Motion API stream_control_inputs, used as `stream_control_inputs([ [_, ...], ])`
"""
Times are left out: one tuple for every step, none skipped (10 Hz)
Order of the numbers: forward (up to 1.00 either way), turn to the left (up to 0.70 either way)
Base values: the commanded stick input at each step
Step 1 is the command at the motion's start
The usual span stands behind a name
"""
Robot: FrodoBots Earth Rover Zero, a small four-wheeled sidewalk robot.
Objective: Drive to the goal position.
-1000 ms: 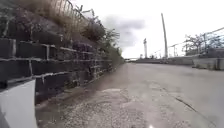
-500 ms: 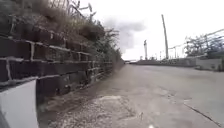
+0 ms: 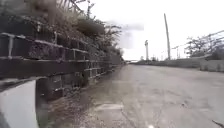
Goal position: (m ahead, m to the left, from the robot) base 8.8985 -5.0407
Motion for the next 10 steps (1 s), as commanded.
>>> stream_control_inputs([
  [0.70, 0.00],
  [0.70, 0.00],
  [0.70, 0.00],
  [0.70, 0.00],
  [0.70, 0.00],
  [0.70, 0.00],
  [0.70, 0.00],
  [0.70, 0.00],
  [0.70, 0.00],
  [0.70, 0.00],
])
